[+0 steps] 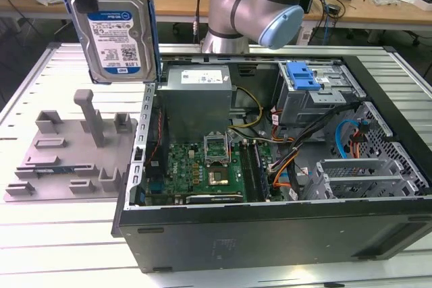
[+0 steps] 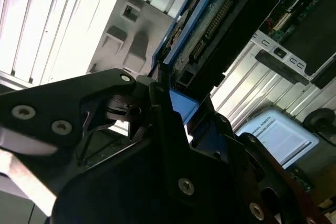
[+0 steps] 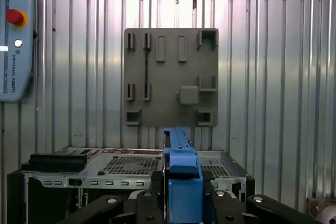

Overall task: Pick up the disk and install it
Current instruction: 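Pick up the disk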

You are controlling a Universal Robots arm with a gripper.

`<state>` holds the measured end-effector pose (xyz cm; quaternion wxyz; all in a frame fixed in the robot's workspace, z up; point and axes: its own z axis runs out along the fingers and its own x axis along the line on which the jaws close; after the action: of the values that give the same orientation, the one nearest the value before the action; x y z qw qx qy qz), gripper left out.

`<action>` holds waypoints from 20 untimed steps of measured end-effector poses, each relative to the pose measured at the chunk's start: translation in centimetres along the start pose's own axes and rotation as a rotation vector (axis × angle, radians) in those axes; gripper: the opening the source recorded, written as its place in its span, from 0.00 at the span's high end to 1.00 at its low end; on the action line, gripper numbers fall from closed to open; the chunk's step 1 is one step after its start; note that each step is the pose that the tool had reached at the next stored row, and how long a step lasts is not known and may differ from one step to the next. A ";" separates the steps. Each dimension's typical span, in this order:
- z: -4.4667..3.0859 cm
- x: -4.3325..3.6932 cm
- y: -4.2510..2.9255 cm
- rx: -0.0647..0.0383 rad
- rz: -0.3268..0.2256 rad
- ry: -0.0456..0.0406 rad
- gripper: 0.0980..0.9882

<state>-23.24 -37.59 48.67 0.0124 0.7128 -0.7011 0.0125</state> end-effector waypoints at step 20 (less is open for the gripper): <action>0.15 4.38 -6.73 0.000 0.000 0.0001 0.70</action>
<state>-16.44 -41.87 48.67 0.0124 0.7128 -0.7012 0.0125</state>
